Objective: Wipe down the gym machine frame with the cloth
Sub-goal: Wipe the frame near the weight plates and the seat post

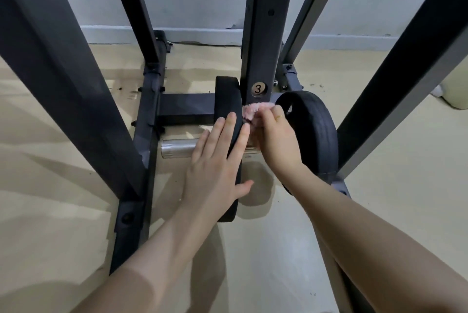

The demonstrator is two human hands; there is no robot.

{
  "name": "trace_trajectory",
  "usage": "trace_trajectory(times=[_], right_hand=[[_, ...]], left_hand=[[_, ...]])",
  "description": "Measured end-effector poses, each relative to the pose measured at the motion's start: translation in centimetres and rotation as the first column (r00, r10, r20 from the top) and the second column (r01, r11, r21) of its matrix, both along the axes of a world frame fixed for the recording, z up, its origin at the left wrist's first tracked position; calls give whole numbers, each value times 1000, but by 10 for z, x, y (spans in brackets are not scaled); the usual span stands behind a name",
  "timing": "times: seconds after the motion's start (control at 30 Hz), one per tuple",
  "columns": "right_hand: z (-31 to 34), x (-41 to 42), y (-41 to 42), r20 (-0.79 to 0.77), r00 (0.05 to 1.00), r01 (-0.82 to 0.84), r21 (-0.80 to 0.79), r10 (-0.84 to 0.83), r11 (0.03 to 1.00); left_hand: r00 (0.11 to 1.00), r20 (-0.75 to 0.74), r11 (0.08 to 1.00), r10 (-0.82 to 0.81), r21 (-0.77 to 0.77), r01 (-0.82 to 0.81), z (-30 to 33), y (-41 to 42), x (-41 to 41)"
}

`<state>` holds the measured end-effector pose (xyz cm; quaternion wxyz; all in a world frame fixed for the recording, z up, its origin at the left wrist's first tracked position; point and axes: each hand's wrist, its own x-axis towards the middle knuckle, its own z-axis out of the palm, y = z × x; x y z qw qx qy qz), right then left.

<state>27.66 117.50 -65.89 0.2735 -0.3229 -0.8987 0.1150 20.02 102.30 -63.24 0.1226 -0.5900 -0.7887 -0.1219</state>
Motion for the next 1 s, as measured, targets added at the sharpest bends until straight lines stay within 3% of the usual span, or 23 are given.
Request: trace_trajectory(times=[0.13,0.17,0.23,0.3,0.33,0.47,0.63,0.77,0.87,0.93,0.97,1.0], right_hand=[[-29,13,-1,340,915,-231,8,215,973],[-27,16,0,309,925,-226,-26,223,974],[-20,15,1,46,997,-58,-101,63,993],[-10,7,6,-195,963,143,-214,-185,966],[-6,0,9,-229,951,148,-251,-207,957],[-6,-16,8,-226,962,85,-282,-153,956],[-11,15,-5,-61,998,-11,-530,-25,848],[36,5,-10,-329,929,-236,-180,167,955],[73,-22,8,-361,912,-218,-21,196,976],[74,-23,14,-172,968,-158,156,184,975],[67,-16,15,-23,980,-184,283,199,941],[56,-8,15,156,962,-261,297,223,918]], left_hand=[[999,16,999,44,-16,-44,1,2,3],[999,21,999,49,-20,-48,2,2,4],[998,27,998,59,-30,-58,2,2,5],[997,28,997,69,-40,-68,0,1,6],[997,26,997,72,-43,-71,-1,2,7],[995,29,994,97,-52,-95,-2,3,11],[992,58,989,117,-99,-110,6,4,13],[990,68,985,120,-135,-110,12,5,12],[993,66,986,99,-142,-88,14,4,9],[994,69,985,83,-158,-71,14,1,7],[994,75,984,74,-167,-61,14,0,7],[995,80,984,66,-170,-51,14,-2,7]])
